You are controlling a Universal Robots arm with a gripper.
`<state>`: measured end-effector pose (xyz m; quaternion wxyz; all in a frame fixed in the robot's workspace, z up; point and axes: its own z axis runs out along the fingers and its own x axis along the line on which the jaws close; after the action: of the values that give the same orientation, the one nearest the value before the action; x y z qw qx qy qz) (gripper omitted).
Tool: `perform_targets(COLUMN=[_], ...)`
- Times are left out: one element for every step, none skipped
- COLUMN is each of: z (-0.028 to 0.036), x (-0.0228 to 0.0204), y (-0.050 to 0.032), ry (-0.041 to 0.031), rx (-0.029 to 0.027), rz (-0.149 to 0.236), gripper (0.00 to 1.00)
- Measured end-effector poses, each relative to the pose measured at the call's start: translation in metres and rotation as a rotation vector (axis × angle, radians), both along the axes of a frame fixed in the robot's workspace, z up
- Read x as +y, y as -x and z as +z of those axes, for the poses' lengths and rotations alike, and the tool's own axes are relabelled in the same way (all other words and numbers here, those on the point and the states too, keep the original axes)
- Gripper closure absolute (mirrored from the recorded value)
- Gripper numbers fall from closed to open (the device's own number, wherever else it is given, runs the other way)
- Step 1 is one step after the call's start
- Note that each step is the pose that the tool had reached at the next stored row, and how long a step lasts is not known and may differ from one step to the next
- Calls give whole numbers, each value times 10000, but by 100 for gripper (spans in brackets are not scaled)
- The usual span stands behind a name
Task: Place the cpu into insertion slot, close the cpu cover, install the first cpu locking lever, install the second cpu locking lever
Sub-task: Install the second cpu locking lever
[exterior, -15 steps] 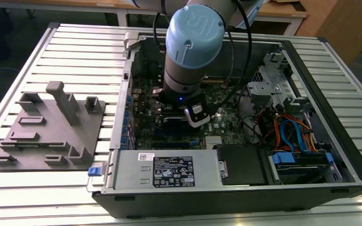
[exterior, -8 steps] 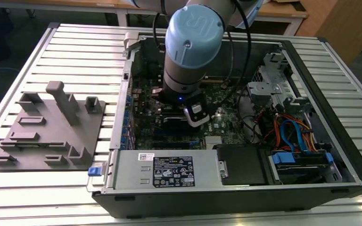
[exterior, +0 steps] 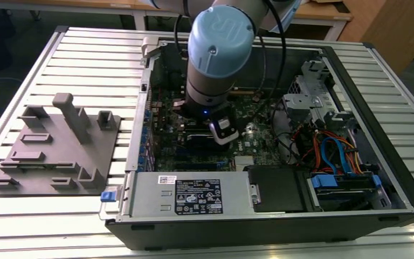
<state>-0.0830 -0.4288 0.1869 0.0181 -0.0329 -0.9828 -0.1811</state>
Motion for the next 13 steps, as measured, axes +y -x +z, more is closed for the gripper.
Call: perform_targets(z=[-1,-2,-2,-2,-1,-1,-1,-2,-4,-6,-8,-11,-15], x=[4,8,9,9,9,9,10,11,13,15,17,21,24], y=[4,7,10,12,14,16,18,21,24,26,27,29,30], ry=[0,1,1,1,2,2,3,5,6,6,5,3,3], rx=[-1,-1,-1,-1,-1,-1,-1,-1,-2,-2,-3,-4,-5], rz=[-1,0,0,0,1,0,0,0,-1,-1,0,0,0], gripper=[90,90,90,90,90,90,90,90,90,90,90,90,90])
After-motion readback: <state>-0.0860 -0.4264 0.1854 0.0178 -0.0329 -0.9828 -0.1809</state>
